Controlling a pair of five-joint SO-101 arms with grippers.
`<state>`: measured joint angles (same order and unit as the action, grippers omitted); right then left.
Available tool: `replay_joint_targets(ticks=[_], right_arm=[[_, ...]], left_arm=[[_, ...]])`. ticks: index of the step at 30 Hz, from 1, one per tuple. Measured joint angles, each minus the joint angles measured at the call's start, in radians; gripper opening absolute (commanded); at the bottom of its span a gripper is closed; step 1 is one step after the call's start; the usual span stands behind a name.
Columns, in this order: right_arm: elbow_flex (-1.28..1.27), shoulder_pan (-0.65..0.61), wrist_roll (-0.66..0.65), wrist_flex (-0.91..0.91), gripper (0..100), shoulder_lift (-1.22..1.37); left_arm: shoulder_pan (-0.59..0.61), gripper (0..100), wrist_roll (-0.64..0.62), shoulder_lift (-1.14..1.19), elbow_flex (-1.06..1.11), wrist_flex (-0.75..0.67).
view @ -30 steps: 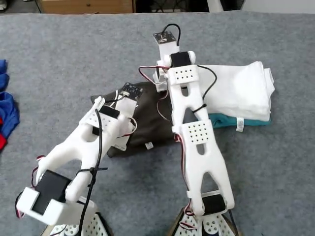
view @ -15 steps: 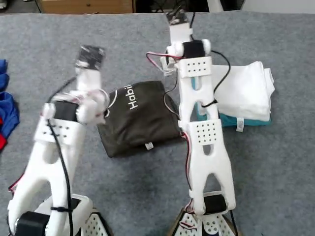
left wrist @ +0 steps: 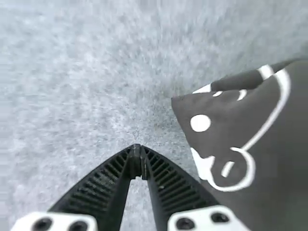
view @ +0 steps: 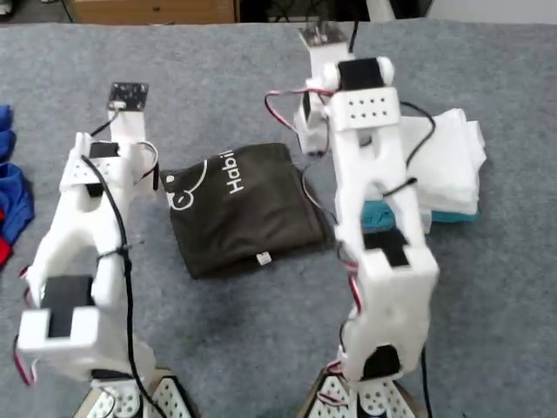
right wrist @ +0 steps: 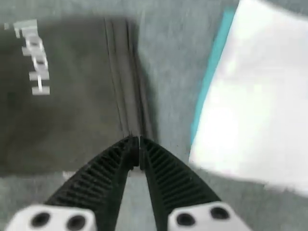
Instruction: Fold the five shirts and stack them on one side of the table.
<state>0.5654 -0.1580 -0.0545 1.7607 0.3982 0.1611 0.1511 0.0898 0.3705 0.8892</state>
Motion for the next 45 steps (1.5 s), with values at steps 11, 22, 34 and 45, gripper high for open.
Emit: replay_joint_targets(ticks=[11,22,34,45], right_arm=[[-0.585,-0.028,0.112,-0.089,17.6,-0.411],[-0.838,-0.157,0.230,-0.330,44.3,-0.422],[-1.008,-0.167,0.477,-0.628,34.6,-0.422],[-0.990,-0.167,0.486,-0.666,34.1,-0.259]], left_arm=[[0.069,3,0.031,0.147,0.000,-0.160],[0.072,3,0.031,0.207,-0.046,-0.163],[0.072,3,0.031,0.207,-0.046,-0.163],[0.072,3,0.031,0.207,-0.046,-0.163]])
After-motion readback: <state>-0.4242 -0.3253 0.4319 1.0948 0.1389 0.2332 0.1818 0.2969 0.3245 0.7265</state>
